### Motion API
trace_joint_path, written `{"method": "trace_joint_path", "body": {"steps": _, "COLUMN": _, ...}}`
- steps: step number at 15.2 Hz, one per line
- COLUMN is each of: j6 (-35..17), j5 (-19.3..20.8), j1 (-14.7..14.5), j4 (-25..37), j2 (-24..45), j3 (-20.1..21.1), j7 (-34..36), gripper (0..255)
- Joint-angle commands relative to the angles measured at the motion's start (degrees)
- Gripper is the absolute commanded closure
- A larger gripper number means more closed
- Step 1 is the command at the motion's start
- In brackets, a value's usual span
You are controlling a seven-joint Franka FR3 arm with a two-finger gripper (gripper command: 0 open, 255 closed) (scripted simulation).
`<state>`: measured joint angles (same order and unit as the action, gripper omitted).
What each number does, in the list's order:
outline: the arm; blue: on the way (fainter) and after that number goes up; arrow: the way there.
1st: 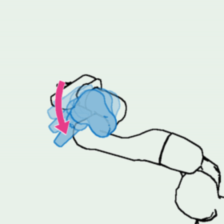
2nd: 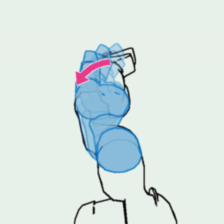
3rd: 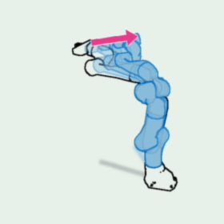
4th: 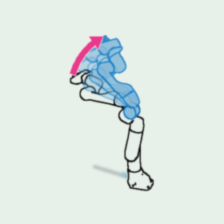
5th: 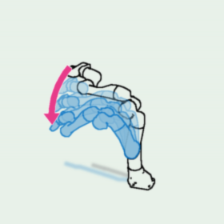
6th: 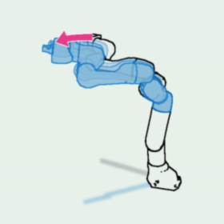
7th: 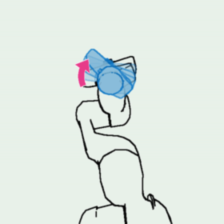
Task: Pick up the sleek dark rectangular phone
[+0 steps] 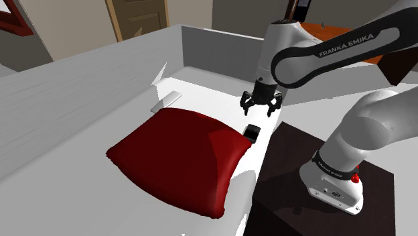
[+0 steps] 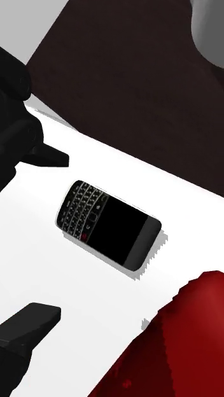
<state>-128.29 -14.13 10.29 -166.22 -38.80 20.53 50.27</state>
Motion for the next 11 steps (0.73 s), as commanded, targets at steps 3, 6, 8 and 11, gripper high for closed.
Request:
{"method": "trace_joint_path", "body": {"steps": 3, "j6": -8.8, "j5": -2.4, "j1": 2.8, "j4": -2.0, "j2": 8.4, "j3": 6.5, "j7": 12.7, "gripper": 0}}
{"method": "trace_joint_path", "body": {"steps": 6, "j6": -12.8, "j5": -2.7, "j1": 4.2, "j4": -2.5, "j2": 12.5, "j3": 8.8, "j7": 16.6, "gripper": 0}}
{"method": "trace_joint_path", "body": {"steps": 8, "j6": -15.5, "j5": -2.5, "j1": 4.7, "j4": -2.8, "j2": 14.8, "j3": 9.5, "j7": 17.0, "gripper": 0}}
{"method": "trace_joint_path", "body": {"steps": 11, "j6": -19.5, "j5": -1.8, "j1": 5.7, "j4": -3.3, "j2": 18.4, "j3": 10.7, "j7": 17.7, "gripper": 0}}
